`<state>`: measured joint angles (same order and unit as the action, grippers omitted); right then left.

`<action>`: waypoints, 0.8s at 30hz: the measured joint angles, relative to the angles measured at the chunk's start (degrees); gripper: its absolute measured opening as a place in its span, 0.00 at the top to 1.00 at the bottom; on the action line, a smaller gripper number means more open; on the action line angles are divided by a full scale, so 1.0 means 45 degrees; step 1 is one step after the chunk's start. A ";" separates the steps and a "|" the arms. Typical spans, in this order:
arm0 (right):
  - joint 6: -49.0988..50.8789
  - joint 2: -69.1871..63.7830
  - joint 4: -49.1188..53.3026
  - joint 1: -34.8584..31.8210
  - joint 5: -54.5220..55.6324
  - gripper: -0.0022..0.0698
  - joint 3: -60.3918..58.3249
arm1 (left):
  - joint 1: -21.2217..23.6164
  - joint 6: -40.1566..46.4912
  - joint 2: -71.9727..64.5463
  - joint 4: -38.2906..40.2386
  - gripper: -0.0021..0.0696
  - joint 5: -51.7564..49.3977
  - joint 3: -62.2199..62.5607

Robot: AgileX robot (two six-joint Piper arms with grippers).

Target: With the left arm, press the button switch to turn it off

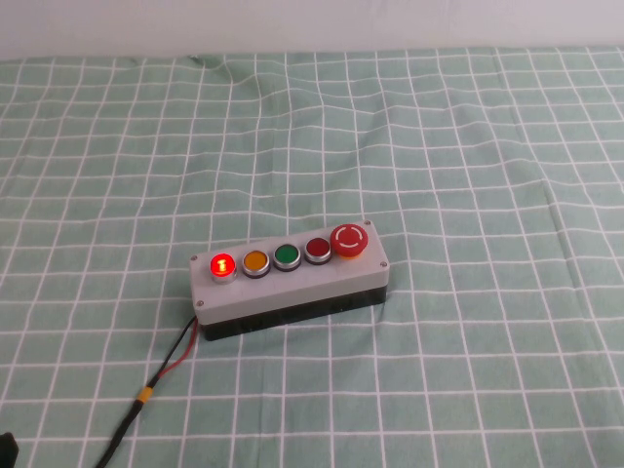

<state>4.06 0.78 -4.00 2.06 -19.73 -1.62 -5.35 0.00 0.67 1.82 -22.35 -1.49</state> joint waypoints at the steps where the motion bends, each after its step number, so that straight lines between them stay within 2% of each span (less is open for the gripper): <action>1: 0.0000 0.0000 0.0000 0.0000 0.0000 0.99 0.0000 | 0.0000 0.0000 0.0000 0.0000 0.97 0.0000 0.0000; 17: 0.0000 0.0000 0.0000 0.0000 0.0000 0.99 0.0000 | 0.0000 0.0000 0.0000 -0.0020 0.97 0.0243 0.0000; 20: 0.0000 0.0000 0.0000 0.0000 0.0000 0.99 0.0000 | 0.0000 0.0000 0.0000 -0.0020 0.97 0.1183 0.0000; 24: 0.0000 0.0000 0.0000 0.0000 0.0000 0.99 0.0000 | 0.0000 0.0000 0.0000 -0.0020 0.97 0.3752 0.0000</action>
<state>4.06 0.78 -4.00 2.06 -19.73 -1.62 -5.35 0.00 0.67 1.74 -5.47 -1.49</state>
